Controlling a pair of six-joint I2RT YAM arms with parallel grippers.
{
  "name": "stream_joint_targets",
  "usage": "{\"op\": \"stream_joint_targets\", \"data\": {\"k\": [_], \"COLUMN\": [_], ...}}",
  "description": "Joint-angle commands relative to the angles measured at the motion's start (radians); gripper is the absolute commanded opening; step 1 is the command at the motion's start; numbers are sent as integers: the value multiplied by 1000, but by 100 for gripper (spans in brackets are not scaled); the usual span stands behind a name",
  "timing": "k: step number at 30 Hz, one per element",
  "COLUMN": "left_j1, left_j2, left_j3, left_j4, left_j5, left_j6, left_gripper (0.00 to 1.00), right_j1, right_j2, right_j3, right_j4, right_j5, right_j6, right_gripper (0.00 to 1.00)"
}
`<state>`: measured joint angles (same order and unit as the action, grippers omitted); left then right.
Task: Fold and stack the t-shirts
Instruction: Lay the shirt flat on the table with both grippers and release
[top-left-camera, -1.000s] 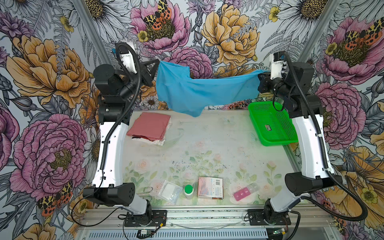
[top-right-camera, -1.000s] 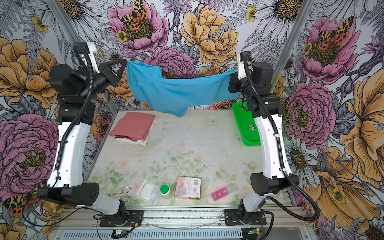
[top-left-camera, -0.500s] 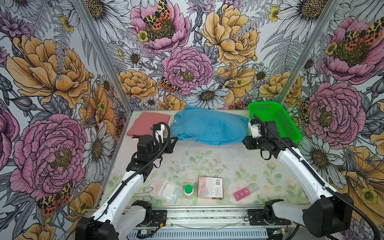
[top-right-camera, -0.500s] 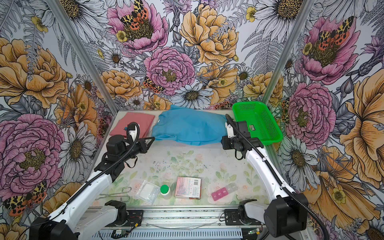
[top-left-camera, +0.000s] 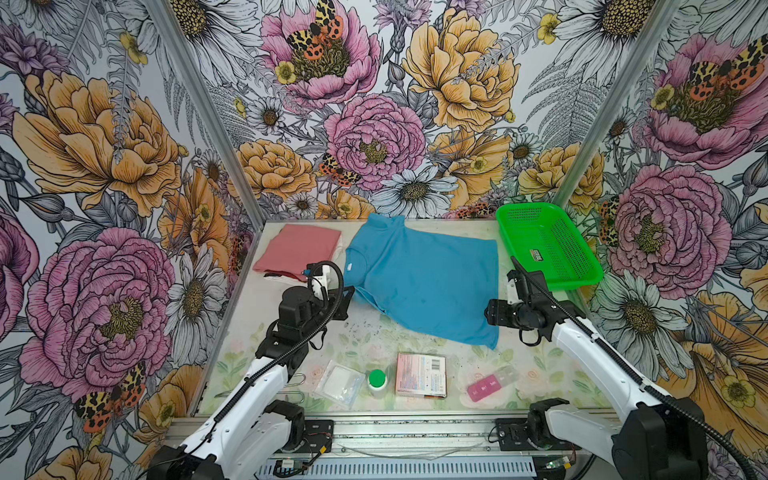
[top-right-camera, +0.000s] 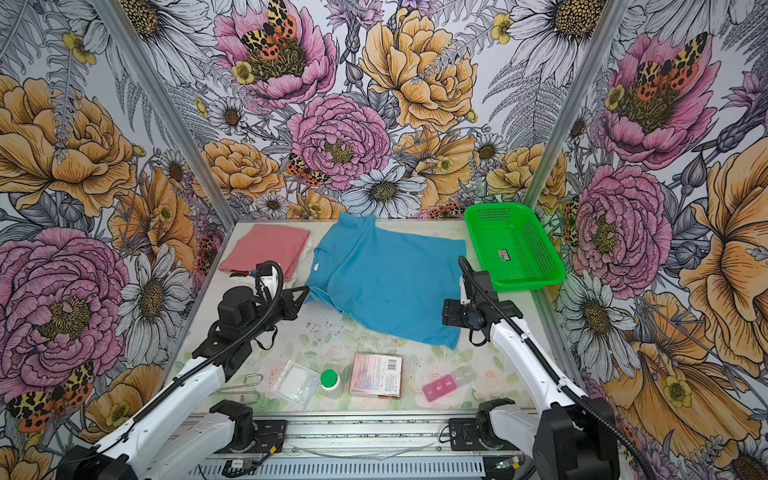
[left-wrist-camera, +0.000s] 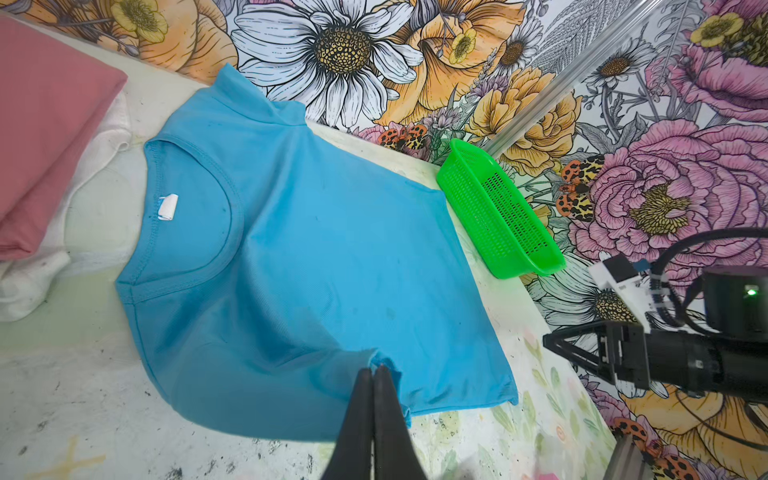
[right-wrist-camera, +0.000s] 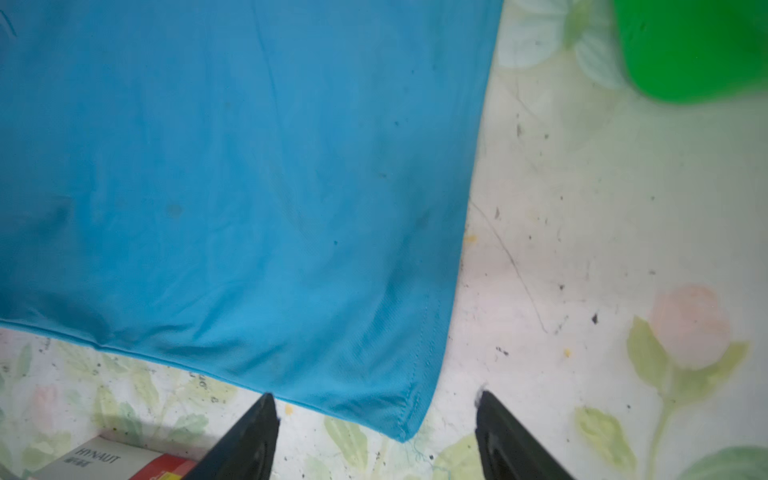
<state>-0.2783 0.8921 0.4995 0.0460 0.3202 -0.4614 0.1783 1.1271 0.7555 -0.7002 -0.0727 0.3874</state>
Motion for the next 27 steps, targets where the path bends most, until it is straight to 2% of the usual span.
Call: {"op": "stream_joint_targets", "data": {"k": [1, 3, 8, 15, 20, 27], "left_j1": [7, 13, 31, 77, 90, 94], "left_j2": [16, 27, 46, 76, 93, 96], "left_j3": [-9, -6, 0, 2, 2, -1], "left_j4": [61, 81, 106, 142, 155, 161], "left_j5": [-16, -11, -5, 48, 59, 59], "left_j6": [23, 20, 21, 8, 3, 2], "left_gripper": [0, 0, 0, 0, 0, 0], "right_j1": [46, 68, 104, 107, 108, 107], "right_j2": [-47, -50, -94, -73, -28, 43], "right_j3": [-49, -82, -179, -204, -223, -241], "right_j4": [0, -18, -19, 6, 95, 180], "right_j5": [69, 99, 128, 156, 99, 50], "right_j6": [158, 221, 340, 354, 349, 338], "right_gripper": [77, 76, 55, 37, 33, 33]}}
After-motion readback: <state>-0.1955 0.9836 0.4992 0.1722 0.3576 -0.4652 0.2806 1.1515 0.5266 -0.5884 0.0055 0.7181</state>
